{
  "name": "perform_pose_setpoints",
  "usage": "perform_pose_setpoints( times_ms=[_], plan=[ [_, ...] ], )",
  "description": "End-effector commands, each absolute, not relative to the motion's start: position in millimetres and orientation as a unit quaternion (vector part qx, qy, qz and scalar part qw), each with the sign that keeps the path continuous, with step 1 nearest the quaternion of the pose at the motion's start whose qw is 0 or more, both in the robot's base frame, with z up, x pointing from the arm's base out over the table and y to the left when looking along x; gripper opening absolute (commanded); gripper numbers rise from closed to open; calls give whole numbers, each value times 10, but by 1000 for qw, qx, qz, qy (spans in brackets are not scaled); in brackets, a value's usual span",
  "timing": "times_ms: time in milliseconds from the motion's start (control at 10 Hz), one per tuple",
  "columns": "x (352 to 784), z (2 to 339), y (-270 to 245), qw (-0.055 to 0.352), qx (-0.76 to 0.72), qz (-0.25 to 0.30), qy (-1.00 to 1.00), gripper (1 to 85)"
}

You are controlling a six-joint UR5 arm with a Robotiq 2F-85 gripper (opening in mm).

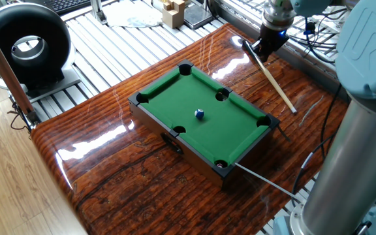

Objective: Hit the pool ball

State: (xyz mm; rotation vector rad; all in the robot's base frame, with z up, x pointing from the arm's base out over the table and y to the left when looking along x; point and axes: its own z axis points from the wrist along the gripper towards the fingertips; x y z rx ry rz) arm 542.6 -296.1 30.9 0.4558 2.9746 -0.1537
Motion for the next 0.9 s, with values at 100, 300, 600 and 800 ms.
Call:
perform_pose_setpoints(
  times_ms=[100, 300, 600, 800],
  plan=[
    [5556, 291, -3085, 83, 130, -54, 986, 337],
    [5590, 321, -3135, 87, 124, -55, 987, 360],
    [5676, 293, -3162, 100, 111, -55, 987, 480],
    [5723, 301, -3161, 108, 103, -55, 987, 543]
  ],
)
